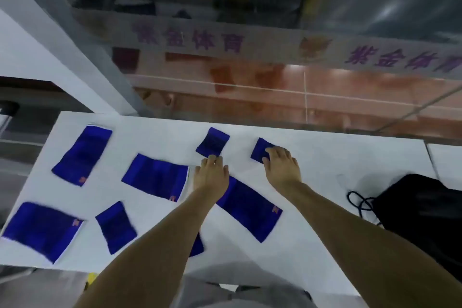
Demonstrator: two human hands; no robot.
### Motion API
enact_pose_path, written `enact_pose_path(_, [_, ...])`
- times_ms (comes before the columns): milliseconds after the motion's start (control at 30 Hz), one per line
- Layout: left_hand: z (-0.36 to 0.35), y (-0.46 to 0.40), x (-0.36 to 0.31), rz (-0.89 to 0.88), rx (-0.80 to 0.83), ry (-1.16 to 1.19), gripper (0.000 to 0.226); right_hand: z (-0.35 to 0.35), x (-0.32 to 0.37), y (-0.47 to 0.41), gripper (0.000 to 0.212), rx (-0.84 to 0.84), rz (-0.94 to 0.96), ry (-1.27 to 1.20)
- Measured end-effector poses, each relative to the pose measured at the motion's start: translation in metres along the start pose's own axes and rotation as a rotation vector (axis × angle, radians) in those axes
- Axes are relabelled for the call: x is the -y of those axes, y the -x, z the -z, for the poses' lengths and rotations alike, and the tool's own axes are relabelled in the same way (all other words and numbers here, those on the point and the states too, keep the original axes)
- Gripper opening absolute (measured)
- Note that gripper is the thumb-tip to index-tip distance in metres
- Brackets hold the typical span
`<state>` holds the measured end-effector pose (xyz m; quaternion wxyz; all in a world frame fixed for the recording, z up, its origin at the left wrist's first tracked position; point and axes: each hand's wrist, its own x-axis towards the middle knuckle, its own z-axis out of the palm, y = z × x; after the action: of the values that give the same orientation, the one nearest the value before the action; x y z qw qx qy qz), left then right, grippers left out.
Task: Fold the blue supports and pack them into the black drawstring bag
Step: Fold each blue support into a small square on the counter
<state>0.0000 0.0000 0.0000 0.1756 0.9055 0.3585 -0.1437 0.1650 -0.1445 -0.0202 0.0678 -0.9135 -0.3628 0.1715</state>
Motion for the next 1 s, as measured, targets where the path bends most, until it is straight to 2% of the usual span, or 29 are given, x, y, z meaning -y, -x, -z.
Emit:
enact_pose_path(200, [-0.021,-0.037,0.005,0.058,0.085,-0.04,0.06,-0.031,-0.025,-0.031,0.045,0.009,-0.034,0.03])
enact_pose_path(433, [-0.045,-0.047,0.02,-0.011,0.139,-0.073,0.058,-0.062,-0.032,-0.033,0.049,0.065,-0.017,0.056])
enact_pose_path(633, [-0.048,-0.054,0.029,-0.111,0.147,-0.018,0.055,-0.067,-0.028,-0.022,0.039,-0.012,0.003,0.0])
enact_pose_path(700, [-0.049,-0.056,0.033,-0.15,0.127,-0.017,0.052,-0.064,-0.027,-0.022,0.044,-0.014,-0.045,-0.019])
enact_pose_path(833, [-0.053,-0.057,0.037,-0.221,0.101,-0.035,0.047,-0.059,-0.029,-0.025,0.065,0.092,-0.175,0.004])
enact_pose_path(900, [-0.054,-0.058,0.038,-0.233,0.114,-0.042,0.046,-0.056,-0.029,-0.028,0.061,0.101,-0.196,0.034])
enact_pose_path(1000, [-0.05,-0.06,0.039,-0.258,0.141,-0.072,0.047,-0.054,-0.03,-0.027,0.04,0.025,-0.214,-0.037])
